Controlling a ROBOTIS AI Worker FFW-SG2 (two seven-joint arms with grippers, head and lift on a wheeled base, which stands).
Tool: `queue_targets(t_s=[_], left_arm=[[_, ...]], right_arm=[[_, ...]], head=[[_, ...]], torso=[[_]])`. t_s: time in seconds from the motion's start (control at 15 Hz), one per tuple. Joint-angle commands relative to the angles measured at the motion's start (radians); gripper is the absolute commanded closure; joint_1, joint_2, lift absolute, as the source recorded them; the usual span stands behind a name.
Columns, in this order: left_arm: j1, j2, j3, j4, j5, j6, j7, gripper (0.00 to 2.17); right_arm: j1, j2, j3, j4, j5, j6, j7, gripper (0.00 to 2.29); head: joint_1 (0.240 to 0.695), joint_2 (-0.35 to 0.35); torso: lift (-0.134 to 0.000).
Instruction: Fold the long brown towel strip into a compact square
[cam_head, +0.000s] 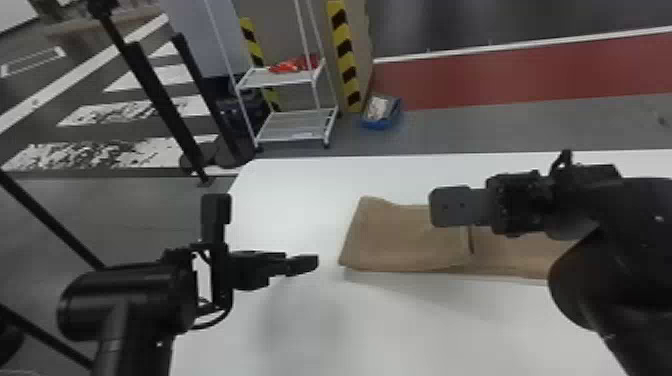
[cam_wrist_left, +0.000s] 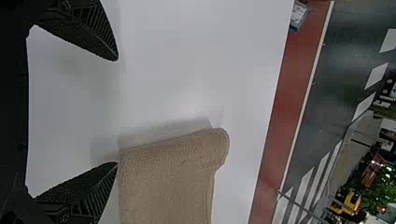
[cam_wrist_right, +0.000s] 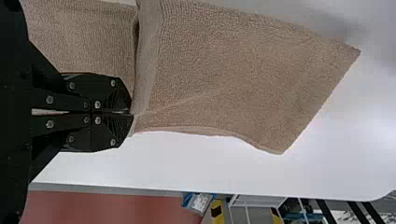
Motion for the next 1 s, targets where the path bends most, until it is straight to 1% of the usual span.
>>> queue_targets(t_s=[0.0,0.2,0.33,0.47,0.53,0.67,0.73,0.93], left_arm=[[0.0,0.003,0.002,0.002,0.0,-0.003,0.0,0.09],[0.0,0.0,0.002,0.008,0.002,-0.012,0.0,0.09],[-0.002,0.001,0.0,0.008,0.002,-0.018,0.002,0.09],[-0.005,0.003,0.003,0.003,0.003,-0.018,0.0,0.08],[-0.006,0.004,0.005,0.002,0.003,-0.018,0.0,0.08],[-0.006,0.0,0.003,-0.006,0.003,-0.015,-0.001,0.08],[-0.006,-0.002,0.003,-0.011,0.003,-0.009,-0.003,0.08],[0.0,-0.002,0.003,-0.035,0.005,-0.003,-0.003,0.08]], right_arm=[[0.013,0.002,-0.034,-0.037,-0.002,0.001,0.003,1.17],[0.039,0.002,-0.054,-0.023,-0.002,-0.017,-0.016,1.17],[0.047,0.002,-0.084,-0.082,-0.016,-0.005,-0.013,1.17],[0.057,0.002,-0.115,-0.164,-0.049,0.007,0.026,1.17],[0.068,0.002,-0.129,-0.177,-0.051,0.007,0.026,1.17],[0.082,0.002,-0.144,-0.137,-0.048,-0.005,0.003,1.17],[0.083,0.002,-0.152,-0.137,-0.051,-0.008,-0.002,1.17],[0.077,0.002,-0.19,-0.224,-0.063,0.011,0.017,1.17]], head=[[0.695,0.321],[0.695,0.312],[0.695,0.306],[0.695,0.299],[0.695,0.296],[0.695,0.291],[0.695,0.284],[0.695,0.271]], torso=[[-0.125],[-0.125],[-0.125],[-0.125],[-0.125],[-0.125],[-0.125],[-0.125]])
